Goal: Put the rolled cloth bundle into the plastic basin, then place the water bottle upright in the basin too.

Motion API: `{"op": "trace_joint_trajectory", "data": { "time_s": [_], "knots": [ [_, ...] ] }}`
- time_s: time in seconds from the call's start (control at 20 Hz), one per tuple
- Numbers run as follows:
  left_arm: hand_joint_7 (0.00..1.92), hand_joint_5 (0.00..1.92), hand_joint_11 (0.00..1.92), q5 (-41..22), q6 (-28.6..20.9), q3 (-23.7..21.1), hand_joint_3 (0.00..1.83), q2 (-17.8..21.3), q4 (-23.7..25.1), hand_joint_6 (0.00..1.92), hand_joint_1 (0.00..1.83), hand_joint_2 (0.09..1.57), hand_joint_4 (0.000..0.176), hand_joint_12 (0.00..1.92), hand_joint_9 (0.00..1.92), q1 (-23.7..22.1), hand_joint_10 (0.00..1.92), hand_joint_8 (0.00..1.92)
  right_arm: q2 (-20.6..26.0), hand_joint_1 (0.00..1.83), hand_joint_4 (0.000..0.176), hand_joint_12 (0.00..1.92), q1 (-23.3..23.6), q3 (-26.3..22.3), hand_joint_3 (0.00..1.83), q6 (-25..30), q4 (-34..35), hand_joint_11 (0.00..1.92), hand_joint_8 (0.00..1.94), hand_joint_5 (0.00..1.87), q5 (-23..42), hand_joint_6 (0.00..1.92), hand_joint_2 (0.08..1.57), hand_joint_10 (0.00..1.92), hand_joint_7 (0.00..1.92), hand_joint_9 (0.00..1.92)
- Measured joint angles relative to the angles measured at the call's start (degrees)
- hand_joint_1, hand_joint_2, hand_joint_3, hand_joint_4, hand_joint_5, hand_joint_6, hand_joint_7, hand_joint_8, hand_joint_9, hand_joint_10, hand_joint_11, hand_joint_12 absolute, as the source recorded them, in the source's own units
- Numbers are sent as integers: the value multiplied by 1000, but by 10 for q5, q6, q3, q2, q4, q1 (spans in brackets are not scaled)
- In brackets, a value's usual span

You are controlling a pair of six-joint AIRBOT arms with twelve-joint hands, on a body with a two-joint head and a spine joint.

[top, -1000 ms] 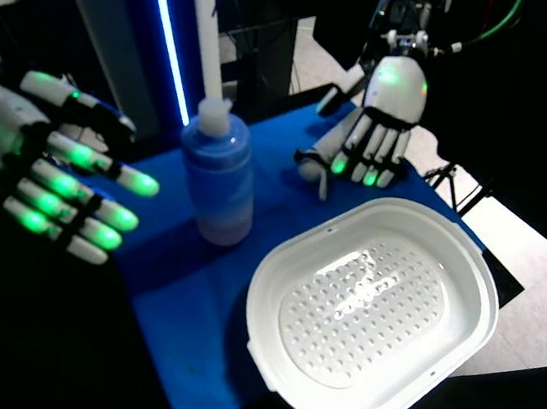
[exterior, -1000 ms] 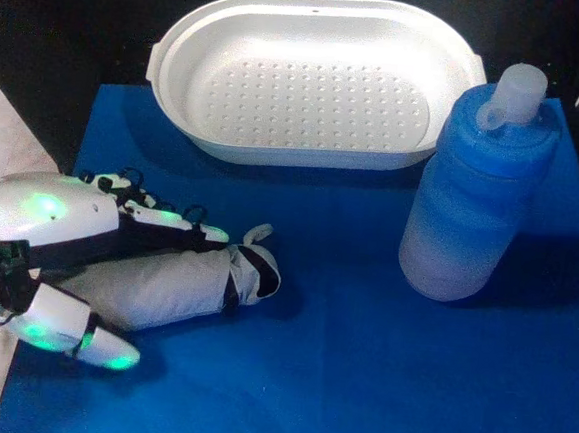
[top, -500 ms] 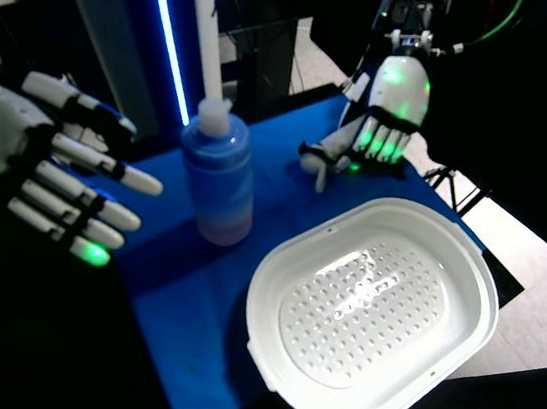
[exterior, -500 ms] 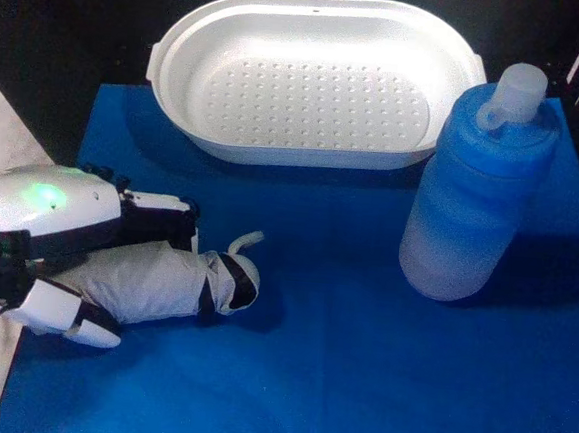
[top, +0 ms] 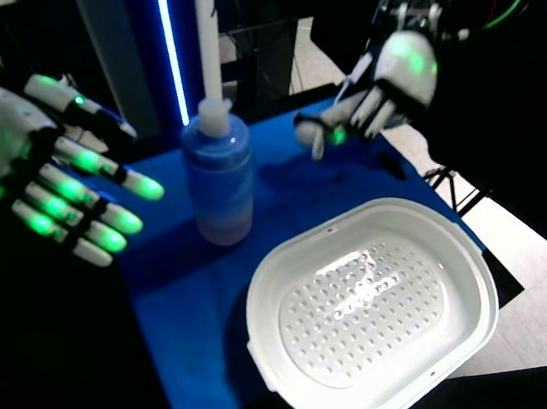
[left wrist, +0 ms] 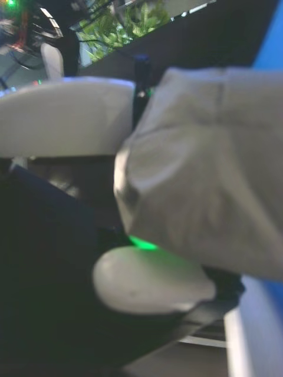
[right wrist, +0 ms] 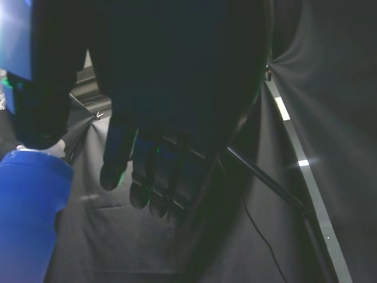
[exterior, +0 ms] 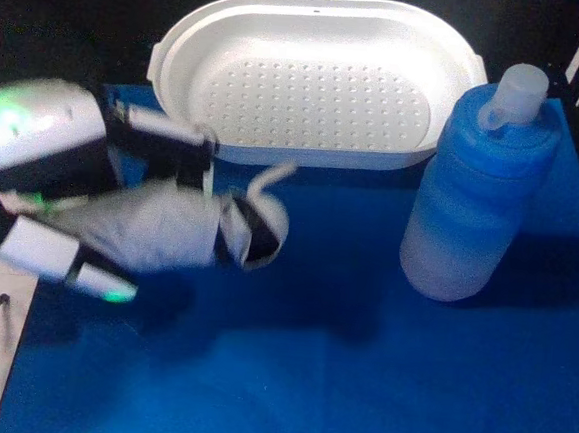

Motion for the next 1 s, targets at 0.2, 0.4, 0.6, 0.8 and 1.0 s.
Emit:
{"op": "trace_joint_trajectory", "data": {
  "time_s": [0.2,0.4,0.6,0.8,1.0],
  "knots": [
    [1120,718,1342,-24,42,11,0,-9,14,1921,1548,1225,176,1921,1382,-76,1921,1921,-3,137,131,10,0,2,0,0,1,225,4,230,0,1,1436,4,284,253],
    [1058,707,1454,26,50,70,0,-64,0,1921,1720,1200,176,1921,1371,-142,1921,1921,-7,115,110,8,0,4,4,0,-1,225,1,223,-3,0,1454,3,288,259],
    [911,689,1352,103,50,149,0,-141,-19,1921,1699,1199,176,1921,1248,-200,1921,1921,-10,139,124,14,0,9,0,0,0,262,1,216,-4,2,1442,2,277,272],
    [974,791,1442,165,68,214,0,-203,-60,1921,1827,1094,158,1921,1346,-218,1921,1921,-12,144,109,10,0,13,0,0,-1,258,3,216,-4,0,1429,2,285,266],
    [1099,936,1454,231,104,302,0,-270,-122,1921,1831,1092,176,1921,1381,-245,1921,1921,-21,195,94,2,0,20,0,0,-3,245,1,229,-5,1,1437,0,288,262]
  ]
}}
